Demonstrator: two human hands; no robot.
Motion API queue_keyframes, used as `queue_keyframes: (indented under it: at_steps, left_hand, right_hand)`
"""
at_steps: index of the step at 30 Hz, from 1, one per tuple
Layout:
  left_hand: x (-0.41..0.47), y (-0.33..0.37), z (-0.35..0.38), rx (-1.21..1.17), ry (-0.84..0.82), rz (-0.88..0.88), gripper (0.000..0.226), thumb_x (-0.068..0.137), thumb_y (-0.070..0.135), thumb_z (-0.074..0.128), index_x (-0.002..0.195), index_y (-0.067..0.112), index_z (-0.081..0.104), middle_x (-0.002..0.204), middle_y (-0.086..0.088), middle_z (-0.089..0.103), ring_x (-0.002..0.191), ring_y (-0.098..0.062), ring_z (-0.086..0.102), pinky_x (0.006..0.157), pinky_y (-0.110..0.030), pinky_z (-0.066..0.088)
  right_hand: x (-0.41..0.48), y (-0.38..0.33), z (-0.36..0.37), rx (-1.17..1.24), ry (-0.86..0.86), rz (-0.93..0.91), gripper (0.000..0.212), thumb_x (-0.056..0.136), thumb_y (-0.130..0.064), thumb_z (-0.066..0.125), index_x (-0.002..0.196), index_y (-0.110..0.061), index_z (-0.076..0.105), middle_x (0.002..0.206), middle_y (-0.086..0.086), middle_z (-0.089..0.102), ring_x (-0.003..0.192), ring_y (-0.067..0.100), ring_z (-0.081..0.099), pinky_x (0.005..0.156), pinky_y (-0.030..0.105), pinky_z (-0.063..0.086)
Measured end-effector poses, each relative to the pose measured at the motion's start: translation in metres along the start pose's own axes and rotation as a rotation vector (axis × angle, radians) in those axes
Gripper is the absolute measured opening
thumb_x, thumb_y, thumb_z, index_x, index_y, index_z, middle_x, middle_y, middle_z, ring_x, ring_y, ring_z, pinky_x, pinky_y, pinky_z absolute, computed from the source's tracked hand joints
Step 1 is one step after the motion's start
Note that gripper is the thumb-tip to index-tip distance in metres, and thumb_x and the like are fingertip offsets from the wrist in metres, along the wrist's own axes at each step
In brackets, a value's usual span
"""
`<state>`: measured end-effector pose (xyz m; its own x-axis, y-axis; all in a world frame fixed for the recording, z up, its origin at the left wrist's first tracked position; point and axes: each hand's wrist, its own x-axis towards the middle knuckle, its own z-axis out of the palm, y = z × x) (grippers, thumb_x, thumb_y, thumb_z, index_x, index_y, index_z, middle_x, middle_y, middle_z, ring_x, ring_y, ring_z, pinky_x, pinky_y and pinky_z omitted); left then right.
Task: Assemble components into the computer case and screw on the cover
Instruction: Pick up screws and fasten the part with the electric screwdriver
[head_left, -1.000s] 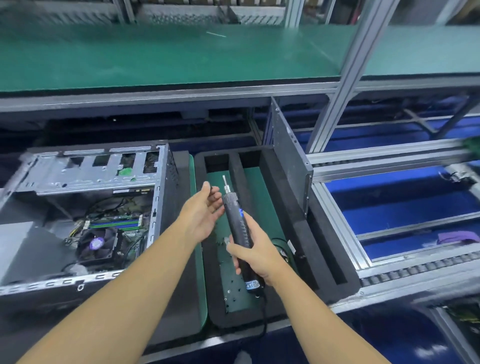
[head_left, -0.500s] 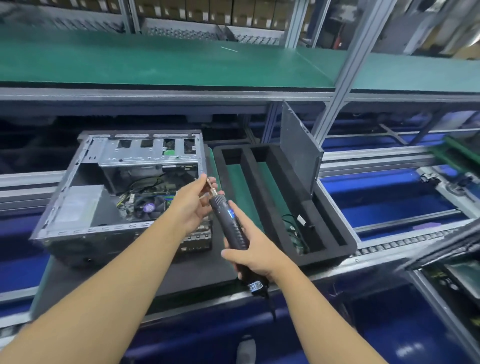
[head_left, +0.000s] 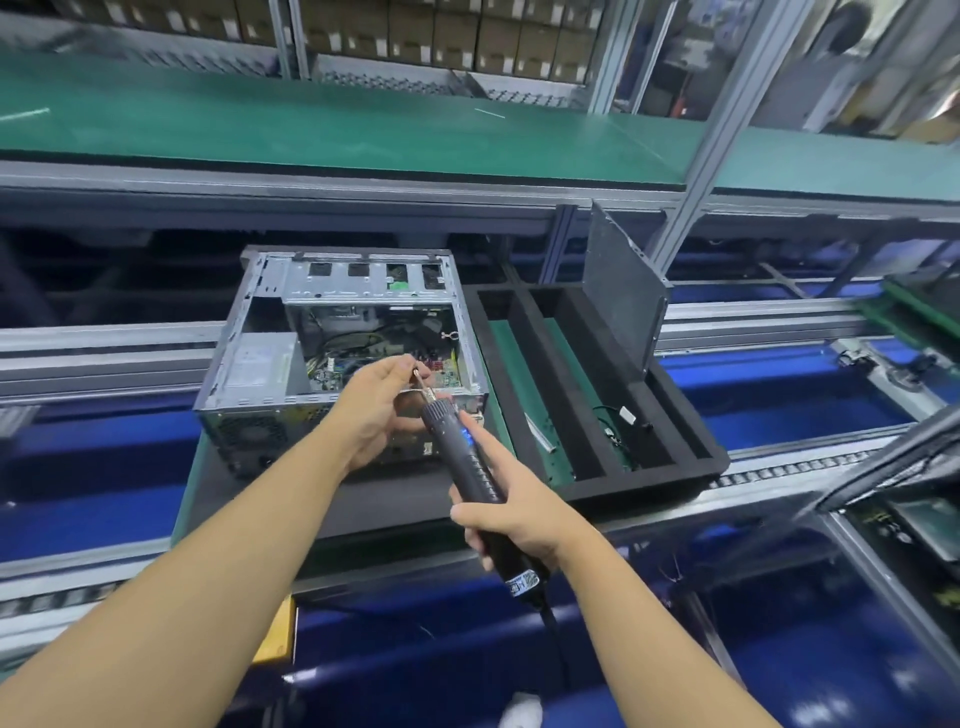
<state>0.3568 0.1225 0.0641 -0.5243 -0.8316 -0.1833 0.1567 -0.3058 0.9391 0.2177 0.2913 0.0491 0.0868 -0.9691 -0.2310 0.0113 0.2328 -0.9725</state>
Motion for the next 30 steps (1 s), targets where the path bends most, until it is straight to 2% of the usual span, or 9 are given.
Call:
queue_keyframes:
  at_steps: [3,6,13,16,21,24,30]
  left_hand:
    - [-0.003,0.004,-0.008,0.026,-0.026,-0.002,0.027,0.105,0.024,0.043,0.091,0.011,0.063,0.096,-0.010,0.064,0.105,-0.037,0.066,0.050,-0.031,0.056]
    - [-0.006,0.006,-0.012,0.045,-0.050,-0.009,0.028,0.104,0.027,0.047,0.090,0.011,0.066,0.110,-0.023,0.062,0.102,-0.036,0.064,0.053,-0.033,0.057]
    - [-0.010,0.001,-0.019,-0.020,-0.064,-0.043,0.022,0.098,0.028,0.057,0.093,0.016,0.075,0.097,-0.003,0.073,0.075,-0.013,0.069,0.053,-0.031,0.057]
    - [-0.009,-0.002,-0.026,-0.006,-0.106,-0.096,0.023,0.100,0.028,0.055,0.092,0.020,0.074,0.091,0.004,0.070,0.071,-0.010,0.067,0.063,-0.040,0.058]
    - [-0.010,0.002,-0.038,0.104,-0.213,-0.097,0.031,0.104,0.023,0.046,0.083,0.017,0.067,0.079,0.000,0.067,0.070,-0.010,0.067,0.060,-0.040,0.058]
    - [-0.013,-0.001,-0.041,0.091,-0.188,-0.102,0.032,0.104,0.025,0.047,0.082,0.020,0.070,0.081,0.002,0.068,0.073,-0.009,0.068,0.061,-0.040,0.058]
    - [-0.021,-0.014,-0.035,-0.205,-0.031,-0.185,0.016,0.095,0.030,0.060,0.102,0.019,0.070,0.086,0.007,0.072,0.072,-0.010,0.069,0.060,-0.029,0.057]
  right_hand:
    - [-0.003,-0.001,0.006,-0.002,-0.001,0.002,0.095,0.084,-0.010,0.073,0.144,-0.070,0.029,0.093,0.007,0.062,0.064,0.025,0.058,0.055,0.037,0.052]
    - [-0.005,-0.003,0.009,-0.009,0.005,0.006,0.094,0.084,-0.011,0.074,0.144,-0.070,0.030,0.093,0.006,0.063,0.065,0.025,0.059,0.056,0.037,0.053]
    - [-0.004,-0.003,0.015,-0.012,0.032,0.024,0.095,0.083,-0.013,0.075,0.142,-0.072,0.029,0.094,0.006,0.063,0.064,0.025,0.058,0.056,0.036,0.053]
    - [-0.004,-0.001,0.018,-0.022,0.031,0.030,0.095,0.083,-0.013,0.074,0.143,-0.071,0.030,0.094,0.007,0.062,0.065,0.025,0.057,0.056,0.036,0.053]
    - [-0.007,0.003,0.025,-0.022,0.018,0.045,0.094,0.086,-0.010,0.073,0.144,-0.070,0.030,0.094,0.007,0.062,0.065,0.024,0.057,0.055,0.036,0.053]
    - [-0.006,0.006,0.032,-0.027,0.035,0.033,0.094,0.086,-0.010,0.073,0.143,-0.071,0.030,0.094,0.007,0.062,0.065,0.023,0.058,0.056,0.036,0.054]
    - [0.001,0.012,0.043,0.008,0.048,0.018,0.097,0.085,-0.009,0.073,0.148,-0.066,0.026,0.092,0.007,0.062,0.064,0.023,0.058,0.054,0.036,0.054]
